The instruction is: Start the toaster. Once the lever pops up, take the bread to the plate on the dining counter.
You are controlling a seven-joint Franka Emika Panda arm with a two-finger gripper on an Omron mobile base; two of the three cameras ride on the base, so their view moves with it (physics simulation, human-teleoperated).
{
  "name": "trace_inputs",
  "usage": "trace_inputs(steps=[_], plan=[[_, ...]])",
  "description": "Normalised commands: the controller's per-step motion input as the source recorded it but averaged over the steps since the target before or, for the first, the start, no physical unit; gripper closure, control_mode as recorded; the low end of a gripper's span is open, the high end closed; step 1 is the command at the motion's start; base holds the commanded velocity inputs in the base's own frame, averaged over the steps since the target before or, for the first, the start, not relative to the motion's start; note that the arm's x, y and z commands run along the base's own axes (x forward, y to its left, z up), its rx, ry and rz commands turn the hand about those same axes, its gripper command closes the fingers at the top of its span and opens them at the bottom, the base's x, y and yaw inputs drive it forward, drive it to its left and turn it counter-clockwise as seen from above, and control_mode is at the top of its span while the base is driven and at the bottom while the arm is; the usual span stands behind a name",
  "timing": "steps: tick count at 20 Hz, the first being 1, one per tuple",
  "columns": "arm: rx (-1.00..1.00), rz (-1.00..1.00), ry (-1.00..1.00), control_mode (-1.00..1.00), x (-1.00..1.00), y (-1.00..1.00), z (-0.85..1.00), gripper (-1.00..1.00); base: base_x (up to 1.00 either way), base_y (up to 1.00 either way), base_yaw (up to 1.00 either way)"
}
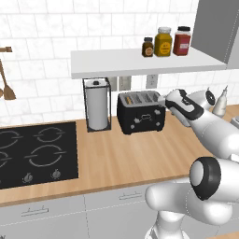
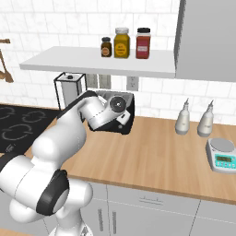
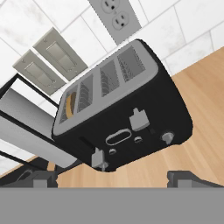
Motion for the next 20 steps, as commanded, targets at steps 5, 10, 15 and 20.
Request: trace_inputs(steps=[5,10,15,20], plan=[[0.0,0.0,0.0,-1.0,0.0,0.0,0.0,-1.0,0.0,0.0,0.0],[0.0,0.0,0.0,-1.0,0.0,0.0,0.0,-1.0,0.0,0.0,0.0],[0.0,0.0,0.0,-1.0,0.0,0.0,0.0,-1.0,0.0,0.0,0.0],[0.0,0.0,0.0,-1.0,0.0,0.0,0.0,-1.0,0.0,0.0,0.0]])
